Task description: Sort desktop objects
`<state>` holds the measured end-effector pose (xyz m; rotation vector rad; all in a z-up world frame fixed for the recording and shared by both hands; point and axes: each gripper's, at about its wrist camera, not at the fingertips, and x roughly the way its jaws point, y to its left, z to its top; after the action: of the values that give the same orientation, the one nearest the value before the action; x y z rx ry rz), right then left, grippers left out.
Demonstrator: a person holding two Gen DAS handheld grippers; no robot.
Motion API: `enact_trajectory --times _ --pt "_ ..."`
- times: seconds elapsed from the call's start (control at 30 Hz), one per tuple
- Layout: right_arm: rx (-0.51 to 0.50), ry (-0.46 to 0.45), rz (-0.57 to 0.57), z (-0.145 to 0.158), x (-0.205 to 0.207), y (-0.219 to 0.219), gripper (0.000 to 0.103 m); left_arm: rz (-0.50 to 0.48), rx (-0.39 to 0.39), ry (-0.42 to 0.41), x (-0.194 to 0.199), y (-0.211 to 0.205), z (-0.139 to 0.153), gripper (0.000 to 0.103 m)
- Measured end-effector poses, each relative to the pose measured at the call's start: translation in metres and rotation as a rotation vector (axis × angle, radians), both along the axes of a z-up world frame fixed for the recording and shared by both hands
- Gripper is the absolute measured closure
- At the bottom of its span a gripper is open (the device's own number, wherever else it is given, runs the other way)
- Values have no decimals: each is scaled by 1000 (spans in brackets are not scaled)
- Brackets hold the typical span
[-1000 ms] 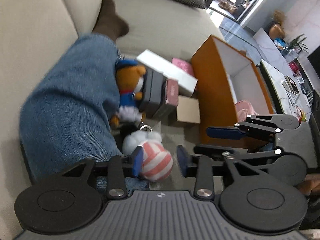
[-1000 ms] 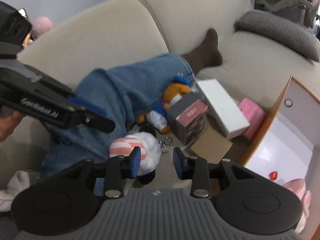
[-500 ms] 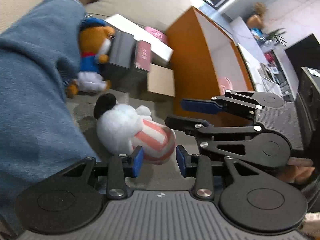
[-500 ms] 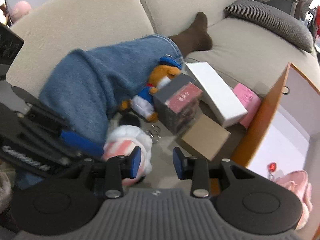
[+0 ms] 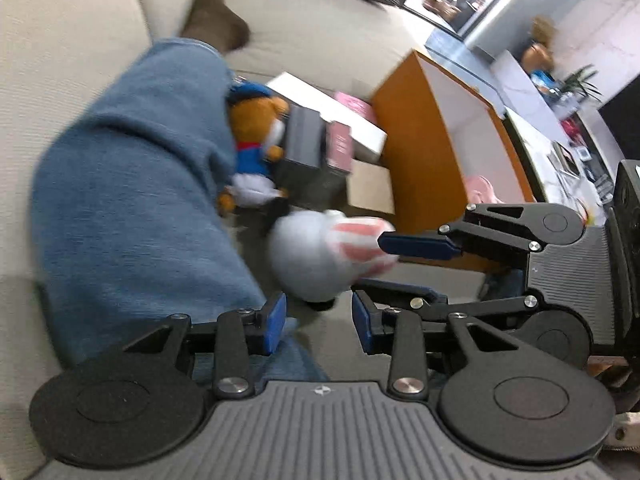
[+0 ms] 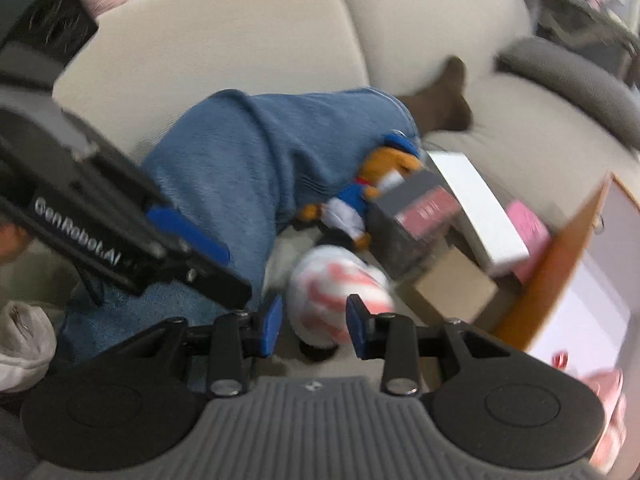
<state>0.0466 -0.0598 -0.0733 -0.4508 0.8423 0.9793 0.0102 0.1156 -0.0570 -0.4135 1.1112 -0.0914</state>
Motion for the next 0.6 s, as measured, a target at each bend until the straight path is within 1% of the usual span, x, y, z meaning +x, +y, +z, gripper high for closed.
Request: enact_trajectory --times 0.07,0.17,0.3,0.37,0.47,0.6 --pt "-7 -33 34 1 1 11 65 20 3 -5 -2 6 2 62" --pt "-22 -51 60 2 9 23 65 46 13 -9 -3 12 3 62" --pt "-92 -22 118 -7 22 36 63 48 15 -18 -2 15 6 62" --pt "-140 -18 136 -13 27 36 56 43 19 -19 -1 16 6 62" --pt "-206 -44 165 -21 28 27 55 43 19 -15 2 18 3 62" --pt "-261 -90 220 -30 23 19 53 43 15 -10 9 18 -2 62"
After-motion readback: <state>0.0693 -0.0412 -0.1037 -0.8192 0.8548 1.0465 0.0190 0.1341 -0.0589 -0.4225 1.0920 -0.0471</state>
